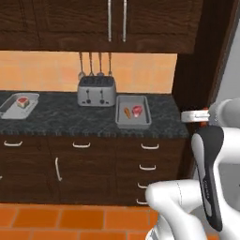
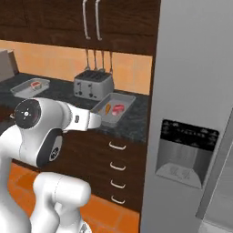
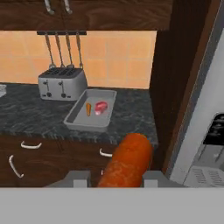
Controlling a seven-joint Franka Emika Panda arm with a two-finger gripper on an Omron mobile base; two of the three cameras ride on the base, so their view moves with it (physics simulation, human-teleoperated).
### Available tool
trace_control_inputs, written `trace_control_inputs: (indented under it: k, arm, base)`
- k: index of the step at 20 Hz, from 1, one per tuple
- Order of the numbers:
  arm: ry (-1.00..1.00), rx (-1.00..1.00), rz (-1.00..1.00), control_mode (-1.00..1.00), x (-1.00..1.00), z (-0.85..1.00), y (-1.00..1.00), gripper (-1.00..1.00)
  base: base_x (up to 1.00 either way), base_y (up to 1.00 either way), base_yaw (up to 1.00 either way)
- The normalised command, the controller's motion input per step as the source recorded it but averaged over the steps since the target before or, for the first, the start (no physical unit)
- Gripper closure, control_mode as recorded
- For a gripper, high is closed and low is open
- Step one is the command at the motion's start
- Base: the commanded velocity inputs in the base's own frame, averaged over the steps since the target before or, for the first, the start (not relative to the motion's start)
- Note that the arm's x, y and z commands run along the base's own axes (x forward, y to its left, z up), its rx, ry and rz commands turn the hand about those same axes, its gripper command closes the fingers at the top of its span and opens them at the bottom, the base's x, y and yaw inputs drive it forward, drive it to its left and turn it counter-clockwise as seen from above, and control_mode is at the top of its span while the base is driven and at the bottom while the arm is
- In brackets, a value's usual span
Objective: Place one carrot and one steak in each tupperware on the nearby counter, to pack two identical lunches.
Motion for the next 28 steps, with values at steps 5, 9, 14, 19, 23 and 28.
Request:
trace_control_inputs:
  k: [5, 9, 14, 19, 23, 28]
  arm:
    - [0.0, 0.0, 0.0, 1.0, 0.0, 0.0, 0.0, 1.0]
    - [0.0, 0.0, 0.0, 1.0, 0.0, 0.0, 0.0, 1.0]
    - [0.0, 0.0, 0.0, 1.0, 0.0, 0.0, 0.0, 1.0]
    - [0.0, 0.0, 0.0, 1.0, 0.0, 0.0, 0.0, 1.0]
    - [0.0, 0.0, 0.0, 1.0, 0.0, 0.0, 0.0, 1.0]
    - [0.0, 0.0, 0.0, 1.0, 0.0, 0.0, 0.0, 1.0]
  base:
    - [0.43, 1.0, 0.38]
    - [0.93, 1.0, 0.28]
    - [1.0, 1.0, 0.17]
    - [1.0, 1.0, -0.18]
    - [0.97, 1.0, -0.45]
    - [0.79, 1.0, -0.51]
